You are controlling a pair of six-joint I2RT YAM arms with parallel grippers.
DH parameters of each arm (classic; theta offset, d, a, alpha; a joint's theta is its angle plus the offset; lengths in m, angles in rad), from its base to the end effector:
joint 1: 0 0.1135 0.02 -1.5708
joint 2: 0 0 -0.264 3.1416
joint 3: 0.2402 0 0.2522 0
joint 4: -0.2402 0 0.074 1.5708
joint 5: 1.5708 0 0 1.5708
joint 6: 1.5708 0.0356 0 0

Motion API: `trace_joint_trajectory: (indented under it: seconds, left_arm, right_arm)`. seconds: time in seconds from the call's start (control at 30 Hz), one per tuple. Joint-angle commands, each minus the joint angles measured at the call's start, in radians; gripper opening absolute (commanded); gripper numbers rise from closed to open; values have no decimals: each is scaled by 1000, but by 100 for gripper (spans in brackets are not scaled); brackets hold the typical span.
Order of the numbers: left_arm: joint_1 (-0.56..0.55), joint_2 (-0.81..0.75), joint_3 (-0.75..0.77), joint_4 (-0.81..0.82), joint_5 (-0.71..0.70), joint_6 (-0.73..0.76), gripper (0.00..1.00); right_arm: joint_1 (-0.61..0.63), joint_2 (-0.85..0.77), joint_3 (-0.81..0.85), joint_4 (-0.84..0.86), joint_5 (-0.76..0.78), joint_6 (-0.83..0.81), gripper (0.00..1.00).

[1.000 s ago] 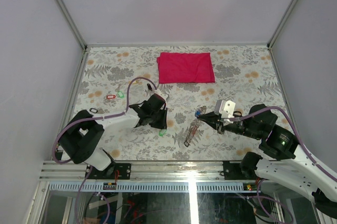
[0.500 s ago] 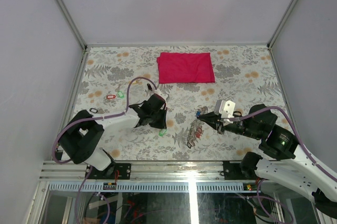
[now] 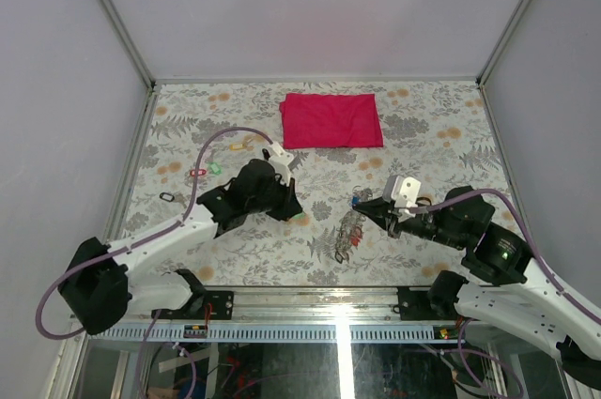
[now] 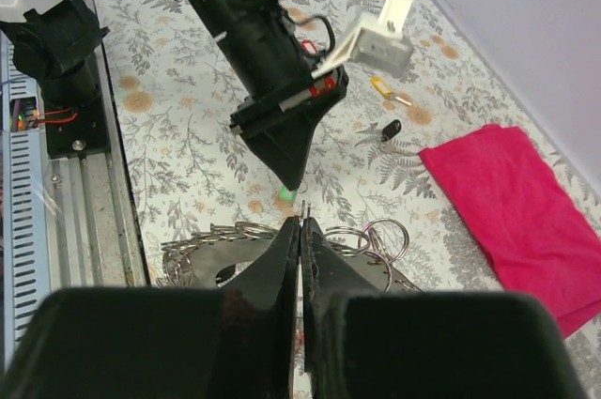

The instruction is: Put the keys on the keyring

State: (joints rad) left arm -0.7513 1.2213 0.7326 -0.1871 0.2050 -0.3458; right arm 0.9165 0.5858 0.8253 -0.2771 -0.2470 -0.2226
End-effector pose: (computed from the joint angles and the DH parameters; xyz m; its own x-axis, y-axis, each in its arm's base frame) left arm 0.1843 -0.1821 0.2314 -0.6959 0.1959 -0.6909 0.5830 0.7159 -0.3842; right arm 0.0735 0.1102 0.3718 0.1804 -0.1166 -0.9767 -0.9005 0.3799 -0.2116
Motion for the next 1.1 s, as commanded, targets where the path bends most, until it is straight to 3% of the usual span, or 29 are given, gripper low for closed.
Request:
trace_joint_trajectory:
  seconds: [0.0,0.17,0.4,0.8,1.07]
  left_arm:
    - [-7,-107,10,42,16,77,0]
    - [-8,-264,-22,126,23,179,0]
    - [-8,-395,-10,174,69,330,0]
    - [-9,-416,166,190,153,250,0]
    - [-8,-380,311,50,410,398,0]
  right_arm:
    - [7,29,64,102,28,82,0]
    - [8,89,84,104,-38,89,0]
    - [8,77,5,253,-105,-13,0]
    - [8,169,67,284,-199,-25,1]
    - [7,222,148,322,-288,81,0]
